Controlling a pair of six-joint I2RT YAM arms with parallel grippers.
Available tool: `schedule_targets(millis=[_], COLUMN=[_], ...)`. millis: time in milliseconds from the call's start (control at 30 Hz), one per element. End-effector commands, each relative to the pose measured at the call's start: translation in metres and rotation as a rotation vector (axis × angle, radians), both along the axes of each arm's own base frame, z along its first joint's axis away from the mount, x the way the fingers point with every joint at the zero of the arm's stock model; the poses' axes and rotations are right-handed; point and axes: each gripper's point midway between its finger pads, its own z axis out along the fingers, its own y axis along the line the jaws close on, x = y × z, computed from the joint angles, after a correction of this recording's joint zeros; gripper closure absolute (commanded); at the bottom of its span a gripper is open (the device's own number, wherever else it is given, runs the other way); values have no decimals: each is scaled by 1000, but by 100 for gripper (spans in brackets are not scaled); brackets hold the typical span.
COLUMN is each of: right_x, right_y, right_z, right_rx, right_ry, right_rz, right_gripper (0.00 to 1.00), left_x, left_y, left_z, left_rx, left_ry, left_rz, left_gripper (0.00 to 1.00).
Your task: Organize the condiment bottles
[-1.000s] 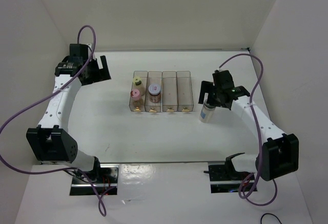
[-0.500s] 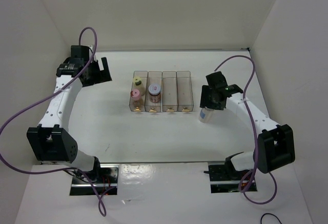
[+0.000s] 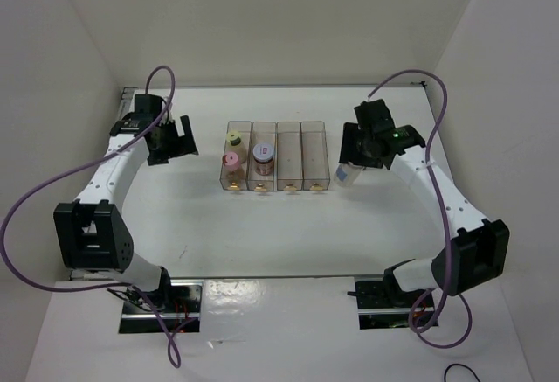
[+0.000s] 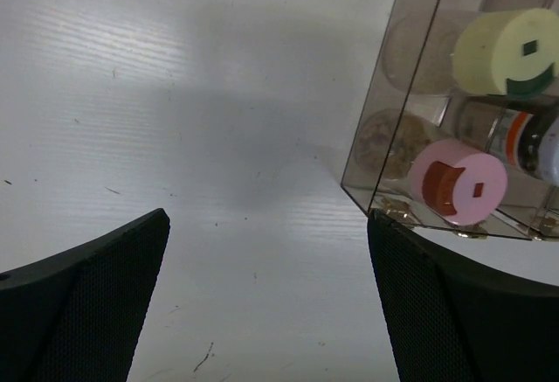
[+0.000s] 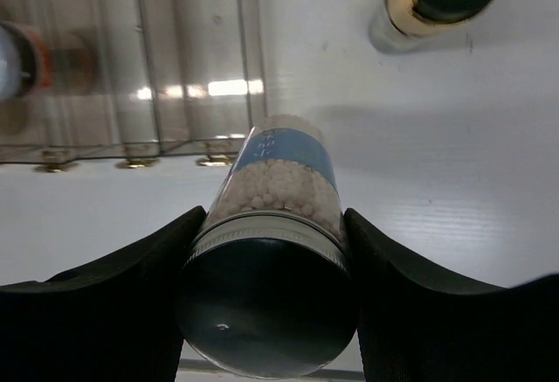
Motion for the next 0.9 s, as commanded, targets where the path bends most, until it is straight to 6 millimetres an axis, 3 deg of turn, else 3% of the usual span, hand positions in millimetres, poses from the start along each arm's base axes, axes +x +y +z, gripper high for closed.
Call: schedule_targets(millis=[0, 100, 200, 267, 333, 367, 433, 533, 600, 767, 867], right_x=[15, 23, 42, 53, 64, 73, 82, 95, 104, 118, 121], right_y=[25, 43, 56, 66, 81, 83, 98, 112, 124, 145, 151], right_z=[66, 93, 104, 98, 109, 99, 105, 94, 85, 76, 66], right_rx=[117, 194, 209, 200, 206, 193, 194, 179, 170, 134, 123], right_ry=[-186, -257, -296, -282, -317, -294, -318, -303, -292, -291, -274], right_rz=[82, 147, 173, 204, 240, 233, 265, 287, 309, 337, 353], right_gripper=[72, 72, 73, 73, 73, 73, 73, 73, 73, 74, 74], left_x=[8, 6, 5, 1, 2, 1, 2, 3, 2, 2, 0], left_y=[3, 2, -1, -1, -7, -7, -13, -23, -24, -25, -32], left_z=[-24, -47, -61, -79, -83, -91, -96, -102, -106, -118, -122], left_rx=[-17, -29, -46, -46, -16, -15, -23, -29, -12, 0, 3], left_ry=[33, 80, 103, 147, 147, 171, 178, 181, 192, 216, 227], left_rz=[56, 75, 77, 78, 61, 62, 45, 19, 18, 14, -4], left_gripper=[0, 0, 0, 0, 0, 0, 0, 0, 5, 32, 40])
